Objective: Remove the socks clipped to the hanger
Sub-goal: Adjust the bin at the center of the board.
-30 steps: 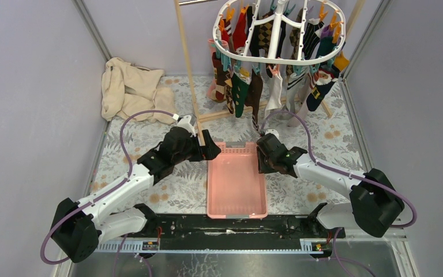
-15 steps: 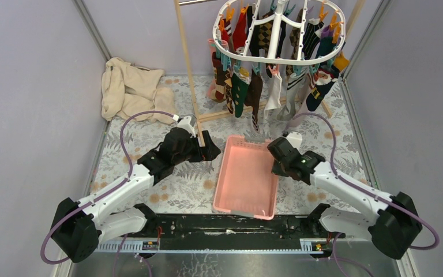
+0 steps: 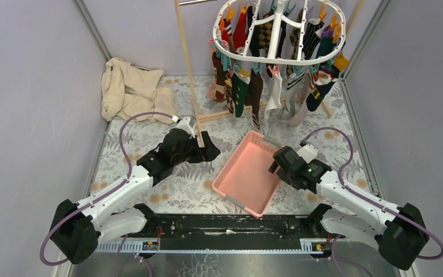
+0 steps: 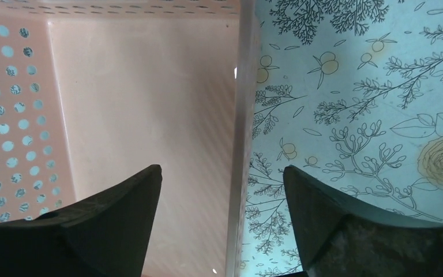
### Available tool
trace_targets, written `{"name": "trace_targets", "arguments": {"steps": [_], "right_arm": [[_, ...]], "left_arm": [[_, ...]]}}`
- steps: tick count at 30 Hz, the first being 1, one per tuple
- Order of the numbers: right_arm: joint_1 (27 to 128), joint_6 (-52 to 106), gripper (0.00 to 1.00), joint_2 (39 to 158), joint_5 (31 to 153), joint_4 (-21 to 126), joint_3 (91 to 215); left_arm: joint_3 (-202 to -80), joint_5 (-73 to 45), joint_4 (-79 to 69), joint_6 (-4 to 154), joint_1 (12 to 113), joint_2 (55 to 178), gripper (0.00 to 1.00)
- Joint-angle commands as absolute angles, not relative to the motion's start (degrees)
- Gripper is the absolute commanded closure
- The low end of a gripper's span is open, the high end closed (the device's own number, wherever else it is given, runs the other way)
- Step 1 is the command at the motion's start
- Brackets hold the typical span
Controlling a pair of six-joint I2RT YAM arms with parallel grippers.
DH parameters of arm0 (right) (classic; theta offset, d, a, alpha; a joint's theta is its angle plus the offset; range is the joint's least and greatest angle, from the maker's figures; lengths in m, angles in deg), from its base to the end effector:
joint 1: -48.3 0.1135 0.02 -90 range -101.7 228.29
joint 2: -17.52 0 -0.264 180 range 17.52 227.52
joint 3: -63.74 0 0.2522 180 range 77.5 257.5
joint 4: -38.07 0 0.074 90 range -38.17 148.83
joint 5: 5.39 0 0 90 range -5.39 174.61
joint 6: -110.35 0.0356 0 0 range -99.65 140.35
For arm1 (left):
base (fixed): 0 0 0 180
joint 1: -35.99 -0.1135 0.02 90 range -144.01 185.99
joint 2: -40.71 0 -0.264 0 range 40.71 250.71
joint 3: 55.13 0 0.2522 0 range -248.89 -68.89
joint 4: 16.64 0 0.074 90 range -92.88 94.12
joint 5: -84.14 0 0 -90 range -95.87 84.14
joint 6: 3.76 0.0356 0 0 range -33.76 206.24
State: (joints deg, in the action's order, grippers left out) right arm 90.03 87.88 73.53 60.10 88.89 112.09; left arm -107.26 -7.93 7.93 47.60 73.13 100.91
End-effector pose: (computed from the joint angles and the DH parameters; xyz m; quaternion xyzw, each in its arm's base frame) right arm 0.1427 0.1074 0.2081 0.2662 0.9039 0.0982 0.3202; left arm 0.1832 -0.1404 0.2481 -0.0028 0.8772 -0.3072 0.3690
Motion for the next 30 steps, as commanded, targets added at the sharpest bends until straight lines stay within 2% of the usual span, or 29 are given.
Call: {"name": "trace_targets", "arguments": {"steps": [1, 3, 8, 14, 21, 30], "right_arm": [[90.4, 85.7, 0.07, 72.0, 59.3, 87.0, 113.6], [90.4, 80.1, 0.01, 69.6, 58.6, 85.5, 114.2], [90.4, 55.3, 0.00, 68.3, 58.5, 79.7, 119.7], [90.4, 33.3, 0.05, 85.1, 58.3, 79.0, 129.7], [89.0, 21.6, 0.07, 100.6, 57.8, 74.4, 134.4], [87.8, 16.9, 0.07, 104.5, 57.1, 69.1, 132.4]], "left_arm": [[-106.7, -6.8, 7.8, 47.4, 73.3, 99.3, 0.01], [-106.8, -6.7, 8.2, 47.4, 73.4, 99.0, 0.01], [-107.0, -6.2, 9.4, 47.8, 73.4, 98.5, 0.01], [-107.3, -6.9, 9.5, 47.9, 73.4, 99.3, 0.01], [-109.3, -6.8, 12.5, 49.5, 73.4, 99.5, 0.01], [-108.9, -6.0, 13.5, 49.6, 73.3, 97.9, 0.01]]}}
